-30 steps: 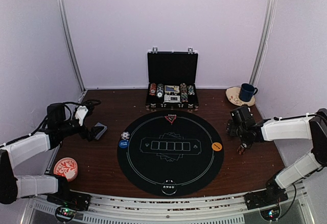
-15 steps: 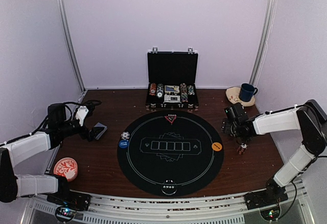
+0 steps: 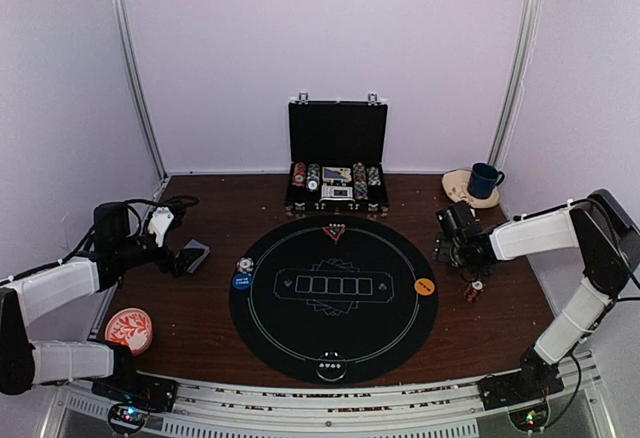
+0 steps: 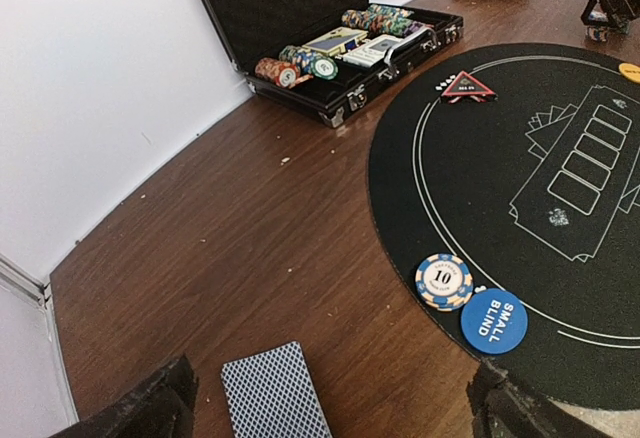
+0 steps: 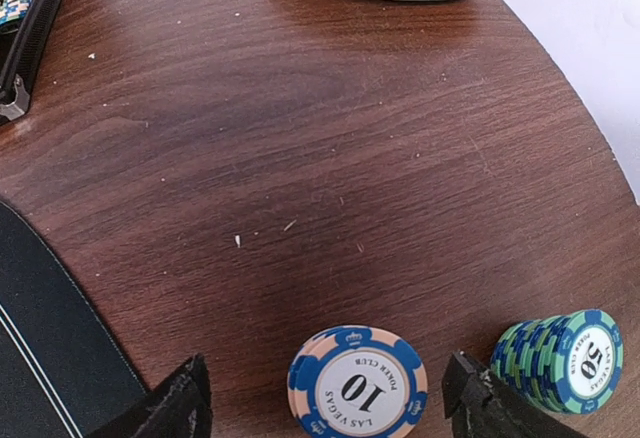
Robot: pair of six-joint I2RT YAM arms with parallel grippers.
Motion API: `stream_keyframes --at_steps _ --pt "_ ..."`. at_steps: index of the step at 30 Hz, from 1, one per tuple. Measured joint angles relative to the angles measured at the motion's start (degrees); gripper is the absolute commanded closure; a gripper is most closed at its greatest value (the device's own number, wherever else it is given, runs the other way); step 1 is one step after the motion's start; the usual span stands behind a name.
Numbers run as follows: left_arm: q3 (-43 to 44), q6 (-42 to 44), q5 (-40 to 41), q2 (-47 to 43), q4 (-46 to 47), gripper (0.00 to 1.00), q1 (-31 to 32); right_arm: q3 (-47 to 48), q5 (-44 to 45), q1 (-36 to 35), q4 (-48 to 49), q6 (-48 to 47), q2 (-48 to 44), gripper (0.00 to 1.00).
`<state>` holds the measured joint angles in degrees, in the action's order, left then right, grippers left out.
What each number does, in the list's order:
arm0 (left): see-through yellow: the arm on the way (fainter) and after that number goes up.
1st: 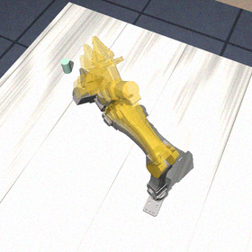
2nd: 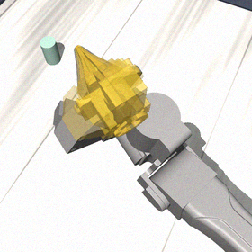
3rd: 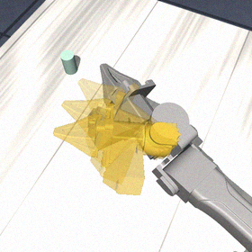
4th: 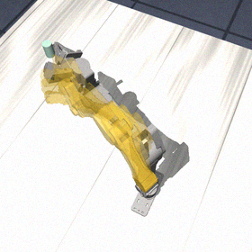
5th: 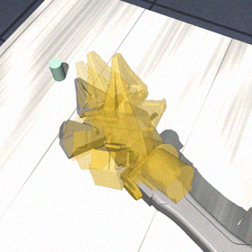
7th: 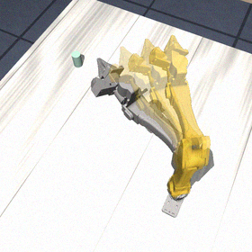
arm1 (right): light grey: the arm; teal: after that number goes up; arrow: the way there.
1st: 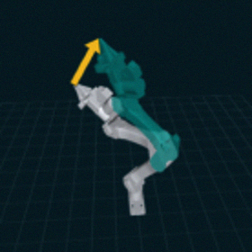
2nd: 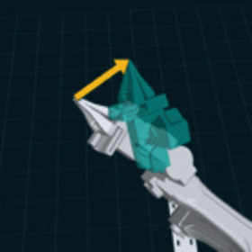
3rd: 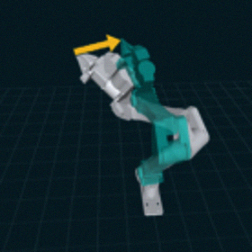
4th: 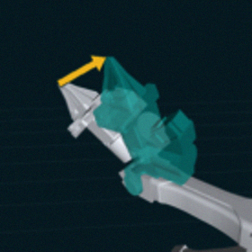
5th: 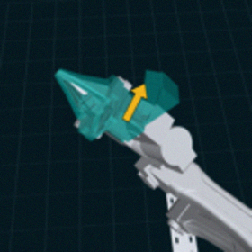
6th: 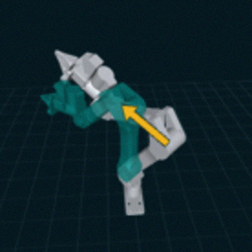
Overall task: Distribute texas hold em gaming equipment
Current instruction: Pick up the pile of poker chips from the pile of poker chips.
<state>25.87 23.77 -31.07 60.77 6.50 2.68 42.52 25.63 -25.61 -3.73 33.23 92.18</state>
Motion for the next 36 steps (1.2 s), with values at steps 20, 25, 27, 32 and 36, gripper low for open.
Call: stream_keyframes --at_steps 20,25,27,32,36 --pt "0.0 0.0 0.0 0.7 0.2 0.02 0.0 0.0 -0.1 1.2 0.6 0.0 0.8 0.34" --pt "0.0 0.0 0.0 0.7 0.4 0.02 0.0 0.0 -0.1 1.3 0.6 0.0 0.9 0.4" --pt "0.0 0.0 0.0 0.7 0.4 0.02 0.0 0.0 -0.1 1.3 0.7 0.0 0.9 0.41" --pt "0.0 0.0 0.0 0.7 0.4 0.02 0.0 0.0 -0.1 1.3 0.9 0.0 0.9 0.44" --pt "0.0 0.0 0.0 0.7 0.4 0.02 0.0 0.0 -0.1 1.4 1.0 0.0 0.9 0.45"
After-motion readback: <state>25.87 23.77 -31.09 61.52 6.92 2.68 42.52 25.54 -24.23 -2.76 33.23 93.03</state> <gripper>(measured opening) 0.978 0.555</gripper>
